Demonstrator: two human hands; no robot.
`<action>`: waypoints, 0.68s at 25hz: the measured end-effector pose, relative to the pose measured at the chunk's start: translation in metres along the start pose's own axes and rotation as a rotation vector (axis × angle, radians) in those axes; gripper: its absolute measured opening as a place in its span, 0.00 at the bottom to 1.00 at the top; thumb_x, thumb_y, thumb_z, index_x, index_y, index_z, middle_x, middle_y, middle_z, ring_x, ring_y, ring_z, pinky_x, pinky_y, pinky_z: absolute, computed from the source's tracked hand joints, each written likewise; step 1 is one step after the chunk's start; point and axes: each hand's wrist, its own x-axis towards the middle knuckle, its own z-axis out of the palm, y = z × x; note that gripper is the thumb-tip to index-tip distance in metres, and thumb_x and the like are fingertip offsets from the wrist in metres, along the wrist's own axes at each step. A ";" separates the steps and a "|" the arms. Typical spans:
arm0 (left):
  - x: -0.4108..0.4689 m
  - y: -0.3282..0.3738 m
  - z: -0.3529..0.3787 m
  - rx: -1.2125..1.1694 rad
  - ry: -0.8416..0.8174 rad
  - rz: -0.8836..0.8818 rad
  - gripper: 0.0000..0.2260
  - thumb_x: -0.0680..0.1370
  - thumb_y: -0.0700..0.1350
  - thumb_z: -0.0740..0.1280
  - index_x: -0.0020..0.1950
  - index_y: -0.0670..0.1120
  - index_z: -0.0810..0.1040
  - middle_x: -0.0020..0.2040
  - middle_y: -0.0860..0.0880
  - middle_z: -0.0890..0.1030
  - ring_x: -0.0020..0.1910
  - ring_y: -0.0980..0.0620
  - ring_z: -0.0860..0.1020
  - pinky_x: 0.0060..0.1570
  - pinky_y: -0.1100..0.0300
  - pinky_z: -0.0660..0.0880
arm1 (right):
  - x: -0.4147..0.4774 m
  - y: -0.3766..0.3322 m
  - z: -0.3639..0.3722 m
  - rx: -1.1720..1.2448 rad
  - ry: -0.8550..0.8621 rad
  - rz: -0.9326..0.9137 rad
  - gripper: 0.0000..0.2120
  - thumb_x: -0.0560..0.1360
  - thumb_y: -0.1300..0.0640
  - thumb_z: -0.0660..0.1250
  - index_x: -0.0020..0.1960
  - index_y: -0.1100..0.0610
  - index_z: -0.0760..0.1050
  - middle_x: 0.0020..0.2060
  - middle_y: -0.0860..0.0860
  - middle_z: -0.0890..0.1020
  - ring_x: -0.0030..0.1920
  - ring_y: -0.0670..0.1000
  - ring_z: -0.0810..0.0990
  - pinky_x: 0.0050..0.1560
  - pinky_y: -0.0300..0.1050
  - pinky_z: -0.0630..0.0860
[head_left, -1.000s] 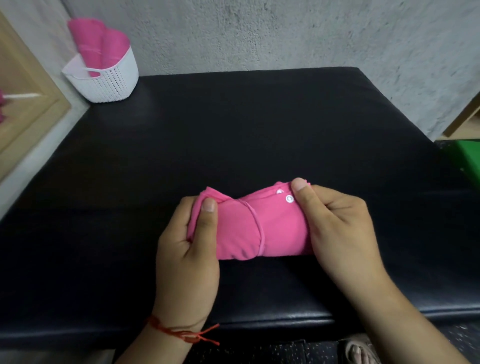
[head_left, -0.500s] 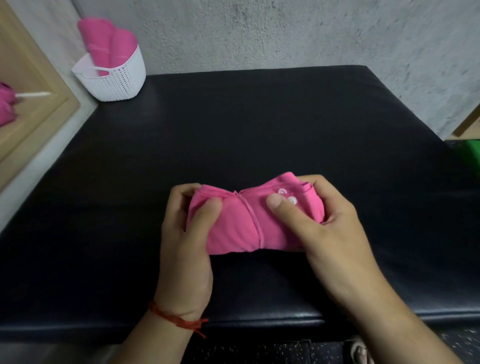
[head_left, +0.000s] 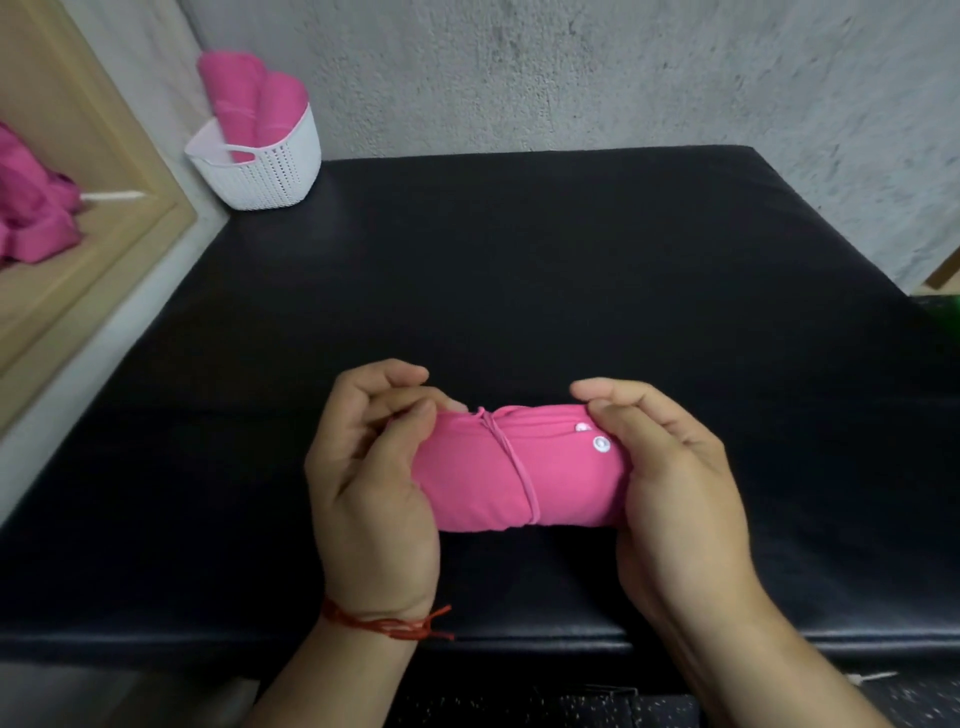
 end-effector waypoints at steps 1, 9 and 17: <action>0.002 0.003 -0.003 -0.007 0.003 -0.021 0.10 0.77 0.33 0.64 0.54 0.43 0.80 0.42 0.42 0.85 0.46 0.43 0.83 0.55 0.50 0.77 | -0.004 0.000 0.004 -0.015 0.003 -0.023 0.11 0.82 0.61 0.67 0.48 0.53 0.88 0.42 0.53 0.86 0.42 0.52 0.79 0.46 0.49 0.74; 0.023 0.040 -0.036 0.011 -0.090 -0.649 0.12 0.83 0.54 0.65 0.51 0.49 0.85 0.51 0.46 0.87 0.48 0.42 0.86 0.40 0.46 0.82 | -0.027 -0.027 0.051 -0.159 -0.063 -0.380 0.16 0.84 0.67 0.60 0.50 0.55 0.86 0.44 0.54 0.87 0.43 0.50 0.83 0.43 0.40 0.79; 0.036 0.090 -0.111 0.319 -0.010 0.216 0.14 0.86 0.44 0.57 0.51 0.48 0.82 0.50 0.51 0.85 0.52 0.53 0.83 0.51 0.64 0.75 | -0.043 -0.045 0.120 -0.315 -0.328 -0.215 0.17 0.89 0.53 0.54 0.62 0.47 0.82 0.55 0.46 0.86 0.58 0.53 0.85 0.60 0.54 0.83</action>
